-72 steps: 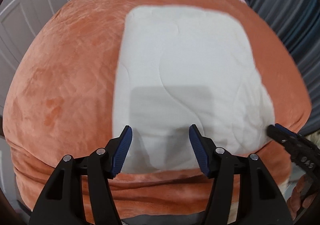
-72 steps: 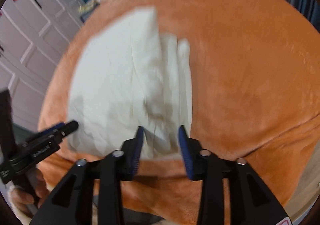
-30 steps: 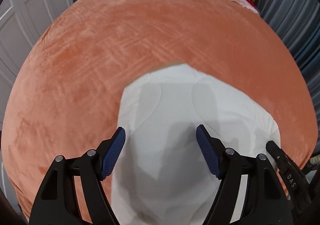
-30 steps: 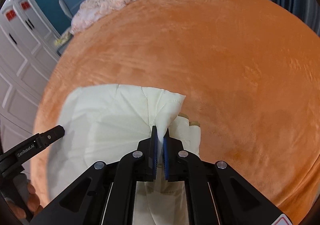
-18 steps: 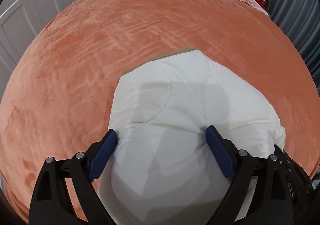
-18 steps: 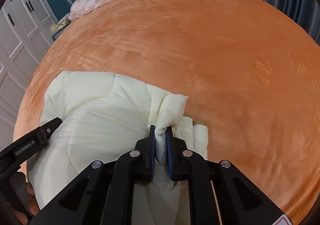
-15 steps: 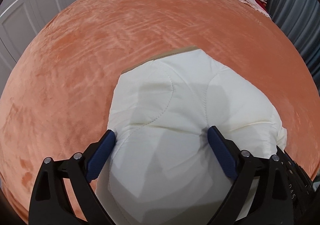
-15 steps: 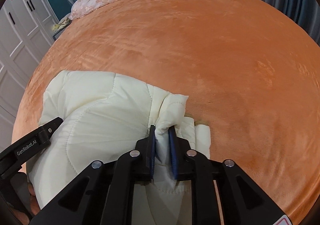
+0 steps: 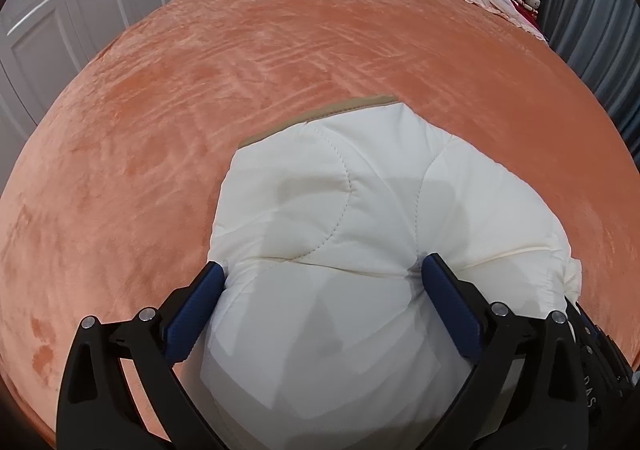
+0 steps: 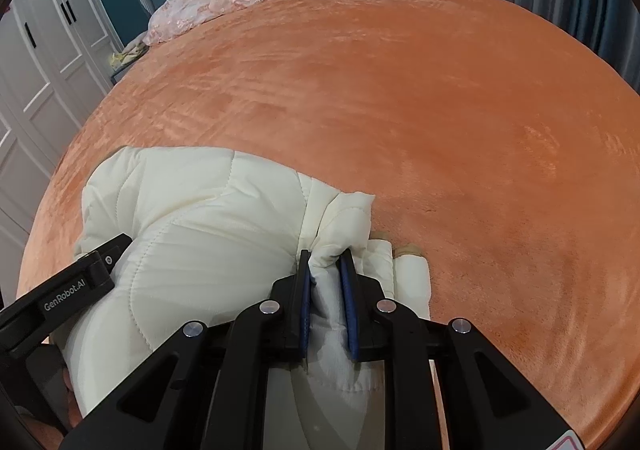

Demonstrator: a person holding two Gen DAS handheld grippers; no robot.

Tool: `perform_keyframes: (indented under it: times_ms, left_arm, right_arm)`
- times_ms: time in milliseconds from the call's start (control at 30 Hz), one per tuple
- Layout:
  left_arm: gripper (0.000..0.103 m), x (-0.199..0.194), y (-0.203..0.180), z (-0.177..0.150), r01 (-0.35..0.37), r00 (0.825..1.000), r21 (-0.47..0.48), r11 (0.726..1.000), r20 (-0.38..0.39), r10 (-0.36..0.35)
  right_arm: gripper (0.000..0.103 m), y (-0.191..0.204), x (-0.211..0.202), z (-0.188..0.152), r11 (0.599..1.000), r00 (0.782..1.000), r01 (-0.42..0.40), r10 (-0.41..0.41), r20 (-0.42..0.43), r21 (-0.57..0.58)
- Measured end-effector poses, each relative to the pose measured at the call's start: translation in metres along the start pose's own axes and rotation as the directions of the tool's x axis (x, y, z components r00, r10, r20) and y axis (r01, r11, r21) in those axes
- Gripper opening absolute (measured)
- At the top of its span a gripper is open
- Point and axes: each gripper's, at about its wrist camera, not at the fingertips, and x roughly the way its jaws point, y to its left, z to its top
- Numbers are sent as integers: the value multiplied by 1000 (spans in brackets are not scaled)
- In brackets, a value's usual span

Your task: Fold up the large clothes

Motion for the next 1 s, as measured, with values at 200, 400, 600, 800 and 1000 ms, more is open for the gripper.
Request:
perform_keyframes:
  times_ms: [200, 400, 600, 800, 1000]
  left_arm:
    - [98, 2, -2, -2, -18, 999, 5, 1000, 27, 18]
    - [98, 1, -3, -3, -27, 999, 6, 1000, 46, 27]
    - [98, -9, 5, -1, 33, 999, -10, 999, 9, -33]
    - [98, -56, 22, -13, 121, 988, 33, 992, -103, -117]
    - [95, -93, 23, -48, 126, 982, 85, 988, -153, -112]
  right_arm:
    - [17, -2, 3, -1, 1000, 1000, -14, 14, 21, 8]
    - [18, -4, 2, -4, 1000, 999, -23, 22, 47, 17]
    - [20, -14, -1, -1, 995, 996, -82, 80, 36, 52]
    - [23, -40, -47, 10, 981, 989, -128, 136, -48, 143]
    - [20, -3, -114, -16, 986, 988, -153, 153, -14, -62]
